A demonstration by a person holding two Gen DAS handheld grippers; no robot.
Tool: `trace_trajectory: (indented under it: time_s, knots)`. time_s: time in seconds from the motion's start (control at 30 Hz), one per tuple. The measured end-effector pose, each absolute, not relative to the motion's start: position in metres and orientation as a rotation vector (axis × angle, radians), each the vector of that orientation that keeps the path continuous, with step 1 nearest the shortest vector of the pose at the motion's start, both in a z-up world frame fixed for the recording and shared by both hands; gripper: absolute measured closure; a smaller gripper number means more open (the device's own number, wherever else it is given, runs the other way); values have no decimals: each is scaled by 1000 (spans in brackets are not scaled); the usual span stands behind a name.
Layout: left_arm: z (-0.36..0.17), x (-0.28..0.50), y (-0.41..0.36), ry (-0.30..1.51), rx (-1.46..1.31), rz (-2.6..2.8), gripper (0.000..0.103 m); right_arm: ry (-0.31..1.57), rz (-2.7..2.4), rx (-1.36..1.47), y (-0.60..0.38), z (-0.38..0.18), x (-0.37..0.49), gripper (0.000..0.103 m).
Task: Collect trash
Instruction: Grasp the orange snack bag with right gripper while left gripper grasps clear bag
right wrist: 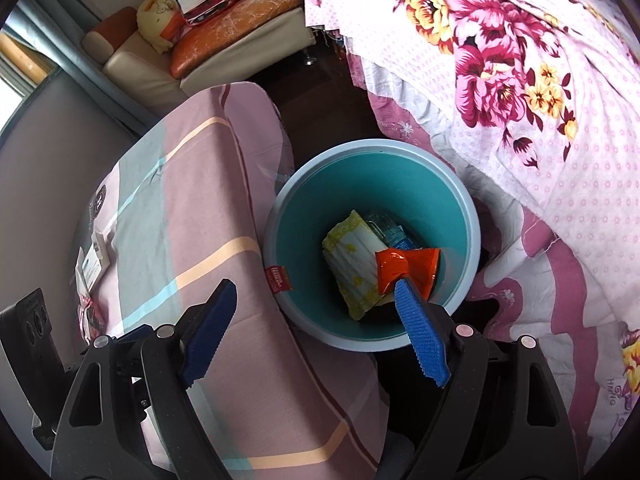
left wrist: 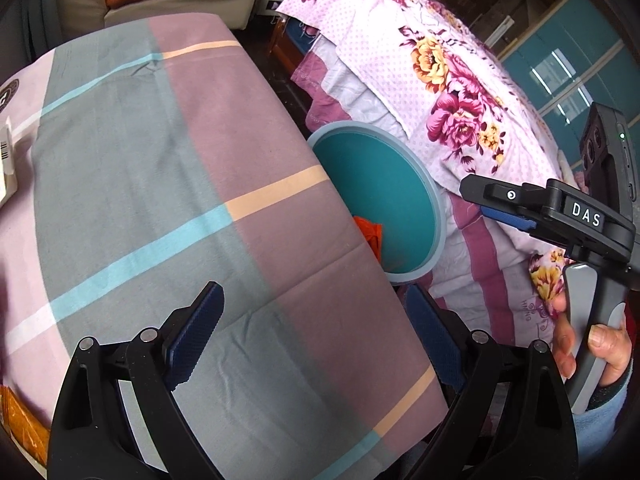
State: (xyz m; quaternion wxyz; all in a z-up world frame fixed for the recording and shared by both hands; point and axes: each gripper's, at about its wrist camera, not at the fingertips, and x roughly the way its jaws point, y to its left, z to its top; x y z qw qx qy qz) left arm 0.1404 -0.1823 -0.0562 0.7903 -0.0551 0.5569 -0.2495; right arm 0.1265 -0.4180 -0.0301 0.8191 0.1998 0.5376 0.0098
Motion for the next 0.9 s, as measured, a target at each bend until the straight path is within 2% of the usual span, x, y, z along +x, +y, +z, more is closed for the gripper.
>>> trace_trajectory:
  time_s: [0.47, 0.9]
  knots:
    - [-41, 108, -108, 1142, -158, -490, 10, 1173, 130, 288, -334, -10, 113, 25]
    - [-29, 58, 24, 1116, -185, -324, 10, 1274, 359, 135, -216, -14, 98, 25]
